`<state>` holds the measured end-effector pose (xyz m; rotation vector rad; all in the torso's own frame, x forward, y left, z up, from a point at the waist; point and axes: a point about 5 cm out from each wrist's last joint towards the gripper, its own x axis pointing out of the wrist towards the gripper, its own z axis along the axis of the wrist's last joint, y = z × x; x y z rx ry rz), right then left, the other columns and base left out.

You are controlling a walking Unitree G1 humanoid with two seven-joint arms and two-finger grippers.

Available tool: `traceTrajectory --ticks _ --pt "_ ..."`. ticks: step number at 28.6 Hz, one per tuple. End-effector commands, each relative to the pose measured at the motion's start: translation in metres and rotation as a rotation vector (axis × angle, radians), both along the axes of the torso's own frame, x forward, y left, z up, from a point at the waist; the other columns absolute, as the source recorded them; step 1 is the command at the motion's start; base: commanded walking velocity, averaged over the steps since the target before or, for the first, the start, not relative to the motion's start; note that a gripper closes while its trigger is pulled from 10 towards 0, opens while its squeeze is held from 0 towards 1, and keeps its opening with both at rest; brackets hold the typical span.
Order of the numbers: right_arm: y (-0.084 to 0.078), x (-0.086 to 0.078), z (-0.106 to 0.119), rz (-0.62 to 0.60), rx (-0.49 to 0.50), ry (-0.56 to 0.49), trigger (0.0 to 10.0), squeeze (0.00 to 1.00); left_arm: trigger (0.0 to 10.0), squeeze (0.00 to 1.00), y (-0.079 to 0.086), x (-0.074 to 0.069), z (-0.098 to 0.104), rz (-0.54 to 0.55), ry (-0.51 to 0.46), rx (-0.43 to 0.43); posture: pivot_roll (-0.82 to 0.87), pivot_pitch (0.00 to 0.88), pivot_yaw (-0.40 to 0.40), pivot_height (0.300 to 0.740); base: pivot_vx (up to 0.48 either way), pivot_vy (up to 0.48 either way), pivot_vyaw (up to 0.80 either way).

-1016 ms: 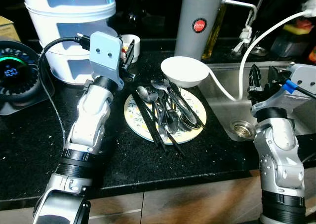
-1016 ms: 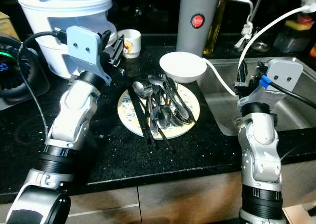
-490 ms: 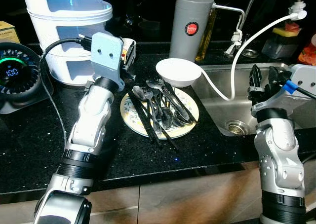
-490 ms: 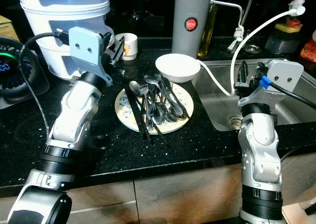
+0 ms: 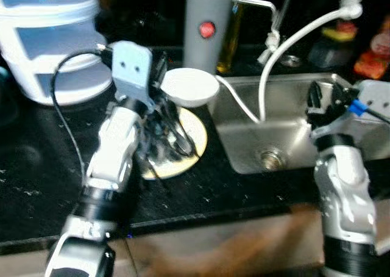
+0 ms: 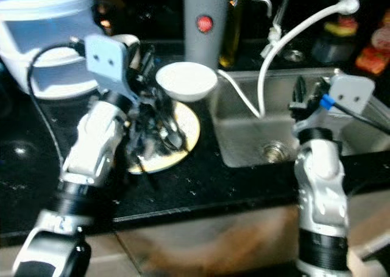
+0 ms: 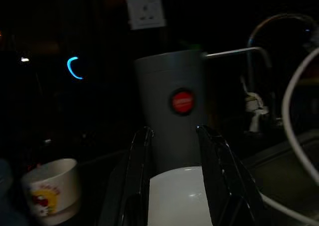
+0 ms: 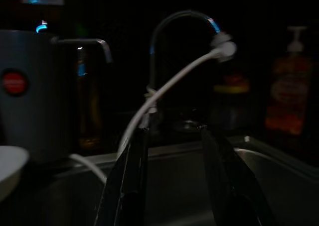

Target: Kitchen organization

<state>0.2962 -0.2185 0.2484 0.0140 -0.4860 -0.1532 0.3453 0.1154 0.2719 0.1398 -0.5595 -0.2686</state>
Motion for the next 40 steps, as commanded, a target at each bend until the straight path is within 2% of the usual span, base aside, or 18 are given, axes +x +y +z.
traceTrajectory --ticks 1,12,35,40 --pt "-0.002 -0.0009 0.0 -0.008 0.002 -0.001 10.0 0.0 10.0 0.0 -0.001 -0.0005 -0.0003 0.0 0.001 0.008 -0.05 0.0 -0.027 0.74 0.0 -0.281 0.0" --pt "-0.0013 -0.0008 -0.0002 -0.005 0.003 0.0 10.0 0.0 10.0 0.0 -0.0007 -0.0006 0.0005 0.002 -0.002 0.001 -0.05 0.0 -0.027 0.74 0.0 -0.331 0.0" --pt "-0.0017 -0.0004 -0.001 -0.002 0.003 0.0 10.0 0.0 10.0 0.0 0.0011 0.0003 0.0005 0.003 0.019 -0.047 -0.05 0.0 -0.027 0.74 0.0 0.0 0.0" --pt "-0.0011 0.0004 -0.0018 0.001 0.005 0.003 10.0 0.0 10.0 0.0 0.003 0.0012 -0.0005 0.008 0.029 -0.054 -0.05 0.0 -0.027 0.74 0.0 0.365 0.0"
